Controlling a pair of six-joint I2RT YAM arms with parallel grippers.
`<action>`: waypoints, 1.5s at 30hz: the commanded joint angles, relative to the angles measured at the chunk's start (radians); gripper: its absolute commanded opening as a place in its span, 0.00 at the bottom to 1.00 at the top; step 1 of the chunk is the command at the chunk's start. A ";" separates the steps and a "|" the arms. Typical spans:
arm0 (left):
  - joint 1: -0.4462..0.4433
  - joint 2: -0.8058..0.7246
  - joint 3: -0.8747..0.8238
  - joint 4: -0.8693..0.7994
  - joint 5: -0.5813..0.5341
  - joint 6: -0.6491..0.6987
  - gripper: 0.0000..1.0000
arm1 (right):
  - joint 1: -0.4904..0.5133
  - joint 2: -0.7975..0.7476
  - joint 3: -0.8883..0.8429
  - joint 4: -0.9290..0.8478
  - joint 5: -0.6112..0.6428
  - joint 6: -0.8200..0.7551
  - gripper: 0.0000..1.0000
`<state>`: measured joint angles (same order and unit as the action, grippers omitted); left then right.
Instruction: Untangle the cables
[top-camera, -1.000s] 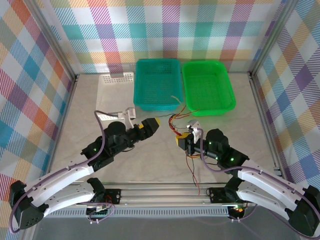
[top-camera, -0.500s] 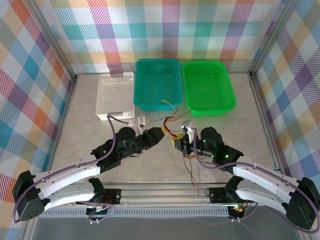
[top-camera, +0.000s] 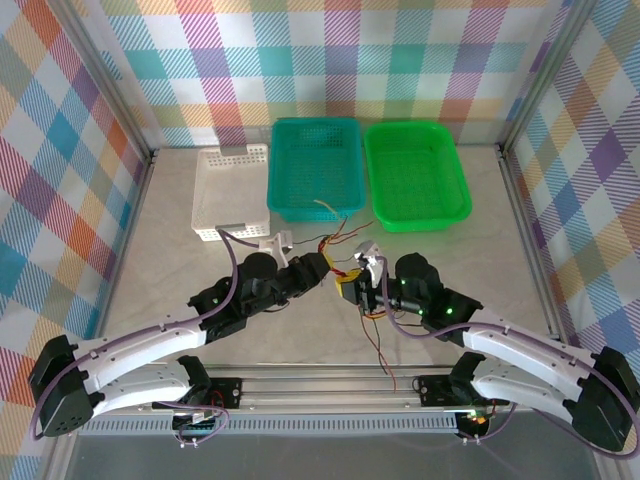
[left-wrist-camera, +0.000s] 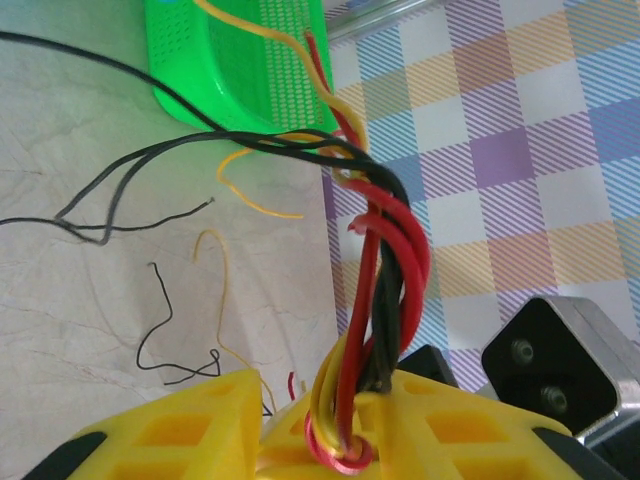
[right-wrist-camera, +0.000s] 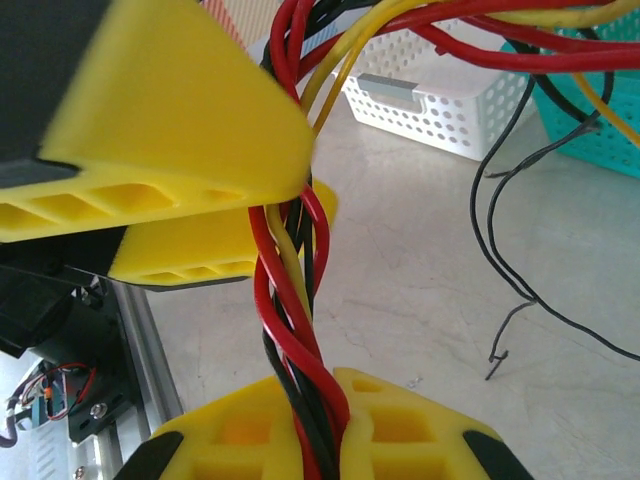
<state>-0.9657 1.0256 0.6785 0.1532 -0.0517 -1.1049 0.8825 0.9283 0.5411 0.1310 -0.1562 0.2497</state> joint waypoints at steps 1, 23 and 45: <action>-0.007 0.020 0.031 0.028 -0.018 -0.017 0.21 | 0.015 0.006 0.038 0.066 -0.038 0.004 0.00; 0.124 0.010 -0.006 0.267 0.311 0.266 0.00 | -0.045 -0.239 0.157 -0.225 0.132 0.184 0.73; 0.137 0.149 0.158 0.189 0.619 0.504 0.00 | -0.138 0.087 0.402 -0.305 0.086 0.455 0.44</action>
<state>-0.8211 1.1744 0.8013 0.3092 0.4900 -0.6441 0.7536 1.0008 0.9207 -0.1635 -0.1017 0.6735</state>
